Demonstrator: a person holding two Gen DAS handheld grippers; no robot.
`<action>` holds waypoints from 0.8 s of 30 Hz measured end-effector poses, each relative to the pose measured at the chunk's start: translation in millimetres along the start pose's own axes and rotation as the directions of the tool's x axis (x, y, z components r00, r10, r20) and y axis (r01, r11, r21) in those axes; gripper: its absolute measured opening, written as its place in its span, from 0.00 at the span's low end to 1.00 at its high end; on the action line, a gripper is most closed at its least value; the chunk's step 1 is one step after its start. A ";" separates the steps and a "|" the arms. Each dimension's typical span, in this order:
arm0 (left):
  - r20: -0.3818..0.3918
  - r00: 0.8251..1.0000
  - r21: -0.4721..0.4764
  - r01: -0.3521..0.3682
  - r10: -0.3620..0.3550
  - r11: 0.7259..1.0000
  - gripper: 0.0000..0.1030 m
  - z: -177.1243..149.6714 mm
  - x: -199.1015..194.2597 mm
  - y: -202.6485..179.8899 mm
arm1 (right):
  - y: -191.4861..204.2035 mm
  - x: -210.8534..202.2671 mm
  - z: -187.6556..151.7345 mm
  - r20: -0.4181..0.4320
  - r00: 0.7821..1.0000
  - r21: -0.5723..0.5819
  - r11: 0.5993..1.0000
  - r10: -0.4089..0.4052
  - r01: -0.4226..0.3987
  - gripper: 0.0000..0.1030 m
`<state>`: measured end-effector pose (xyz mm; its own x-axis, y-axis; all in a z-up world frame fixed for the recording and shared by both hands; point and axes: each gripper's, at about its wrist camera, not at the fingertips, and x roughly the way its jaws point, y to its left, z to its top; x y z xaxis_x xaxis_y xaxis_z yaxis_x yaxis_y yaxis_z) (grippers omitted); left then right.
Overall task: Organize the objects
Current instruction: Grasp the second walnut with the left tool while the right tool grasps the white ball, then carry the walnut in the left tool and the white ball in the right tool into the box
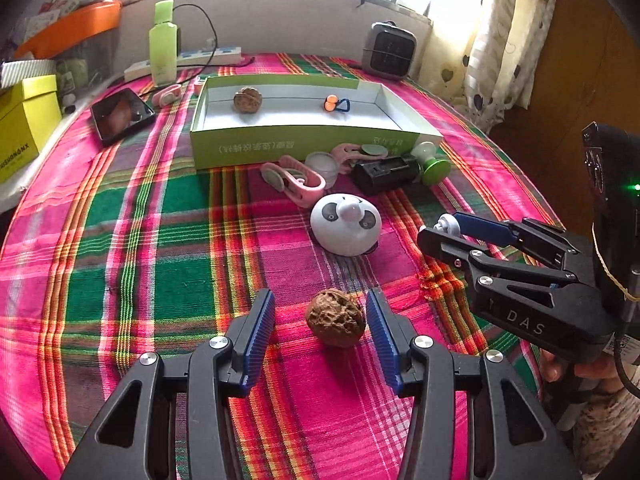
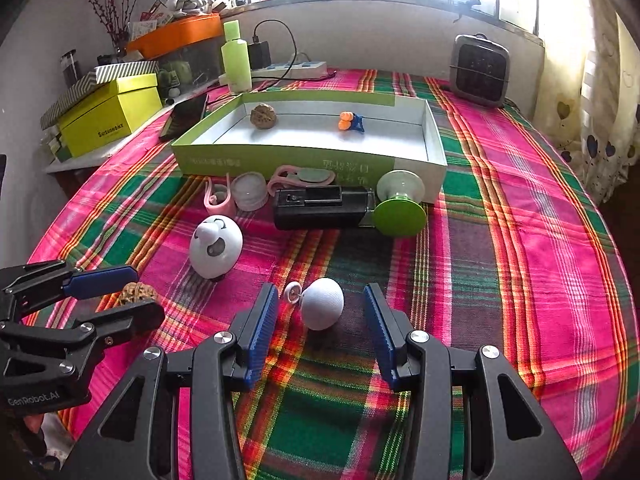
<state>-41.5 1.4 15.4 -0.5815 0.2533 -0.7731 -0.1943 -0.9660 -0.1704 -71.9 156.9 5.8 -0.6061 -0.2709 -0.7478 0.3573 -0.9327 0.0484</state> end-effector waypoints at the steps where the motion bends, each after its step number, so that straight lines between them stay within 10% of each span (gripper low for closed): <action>1: 0.002 1.000 0.001 -0.002 0.002 1.000 0.45 -0.1 -0.1 -0.3 | 0.8 0.2 -0.2 -0.002 1.000 -0.004 1.000 -0.001 0.001 0.44; 24: 0.012 1.000 -0.004 0.020 -0.020 1.000 0.28 0.4 0.2 2.1 | 2.1 -0.4 -1.0 0.003 1.000 -0.004 1.000 -0.005 0.005 0.30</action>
<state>-42.3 -0.5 15.2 -0.5871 0.2735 -0.7619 -0.2027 -0.9609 -0.1887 -70.2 155.3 5.6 -0.6101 -0.2675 -0.7458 0.3576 -0.9329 0.0421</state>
